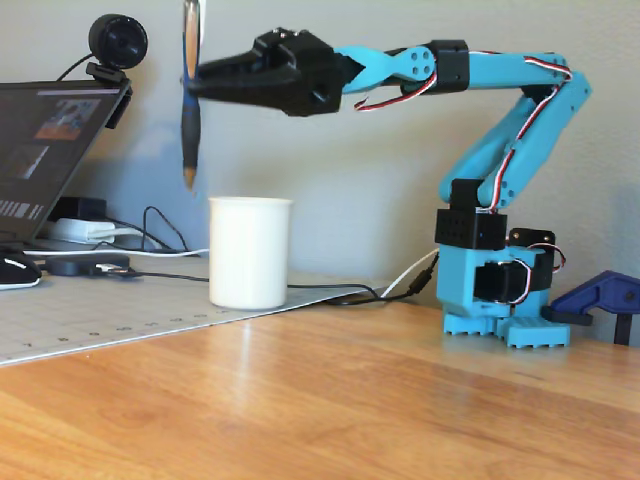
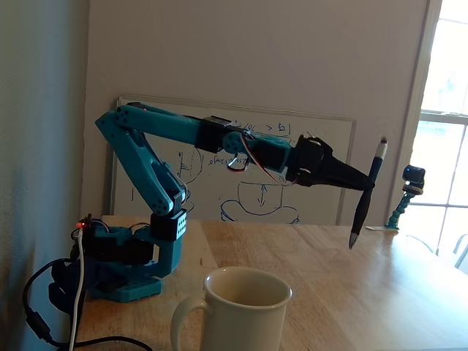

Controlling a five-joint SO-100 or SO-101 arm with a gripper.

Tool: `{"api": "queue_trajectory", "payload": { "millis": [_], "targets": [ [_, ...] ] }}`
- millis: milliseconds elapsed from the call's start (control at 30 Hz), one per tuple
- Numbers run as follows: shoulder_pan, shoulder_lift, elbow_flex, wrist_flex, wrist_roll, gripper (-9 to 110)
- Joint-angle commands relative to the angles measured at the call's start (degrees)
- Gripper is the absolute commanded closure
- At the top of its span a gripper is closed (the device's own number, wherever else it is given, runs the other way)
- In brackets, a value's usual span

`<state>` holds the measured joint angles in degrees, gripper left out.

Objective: Grasp a pen and put it in a mug.

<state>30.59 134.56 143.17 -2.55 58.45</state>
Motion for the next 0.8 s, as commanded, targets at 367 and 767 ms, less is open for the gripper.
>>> {"api": "queue_trajectory", "payload": {
  "millis": [367, 767],
  "targets": [
    [30.2, 16.6, 4.2, -4.7, 3.4, 101],
    [34.5, 26.7, 14.5, -4.5, 3.5, 101]
  ]
}}
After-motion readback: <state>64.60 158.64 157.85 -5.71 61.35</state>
